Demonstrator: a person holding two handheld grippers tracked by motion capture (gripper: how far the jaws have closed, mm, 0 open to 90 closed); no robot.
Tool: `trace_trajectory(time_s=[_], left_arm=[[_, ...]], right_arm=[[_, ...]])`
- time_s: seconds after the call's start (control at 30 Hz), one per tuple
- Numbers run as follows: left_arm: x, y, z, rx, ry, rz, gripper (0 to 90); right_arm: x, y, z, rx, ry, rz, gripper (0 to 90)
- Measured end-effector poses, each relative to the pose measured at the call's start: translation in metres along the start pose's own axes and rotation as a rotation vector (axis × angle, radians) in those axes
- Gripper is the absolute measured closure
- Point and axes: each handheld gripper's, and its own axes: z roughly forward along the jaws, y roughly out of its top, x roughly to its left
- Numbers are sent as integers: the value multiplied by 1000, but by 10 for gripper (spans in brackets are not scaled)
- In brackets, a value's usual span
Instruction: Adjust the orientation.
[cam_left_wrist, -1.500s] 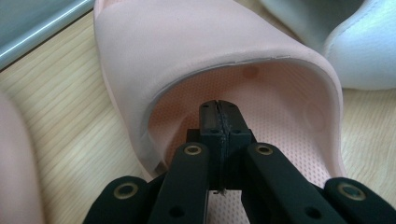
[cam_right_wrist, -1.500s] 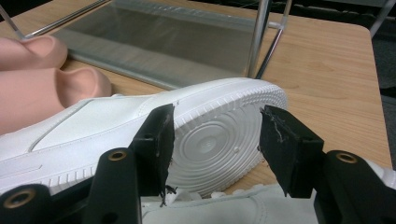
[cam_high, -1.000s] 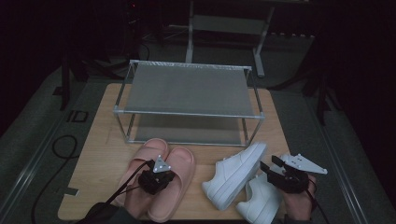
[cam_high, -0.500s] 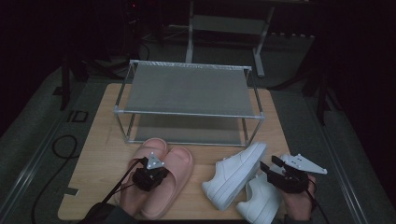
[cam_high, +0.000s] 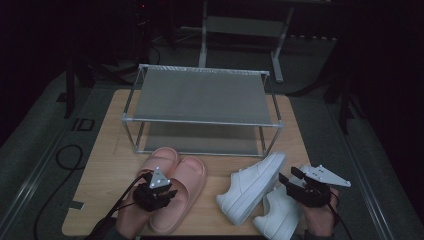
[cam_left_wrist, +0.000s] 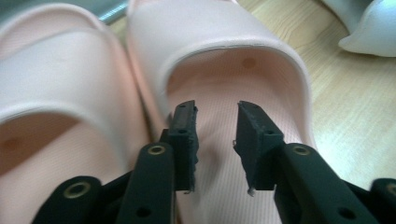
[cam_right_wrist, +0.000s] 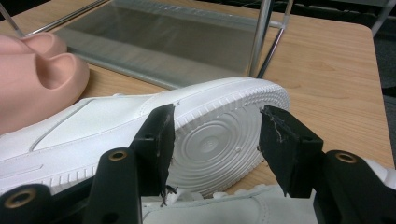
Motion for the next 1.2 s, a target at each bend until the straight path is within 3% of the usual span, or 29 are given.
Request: trace_trajectory(time_s=[0.13, 0.43, 0.6, 0.9, 1.2], left_arm=[[5, -5, -8, -5, 41, -27, 621], [12, -8, -5, -5, 109, -91, 560], [17, -8, 3, 13, 97, -117, 502], [21, -5, 15, -6, 66, -167, 465], [19, 3, 26, -12, 74, -186, 424]], right_arm=[[1, 0, 0, 0, -1, -4, 449], [-1, 0, -2, -5, -6, 0, 448], [-1, 0, -2, -6, -7, 1, 447], [-2, 0, -1, -3, -5, 0, 445], [-2, 0, -2, -5, -8, 2, 445]])
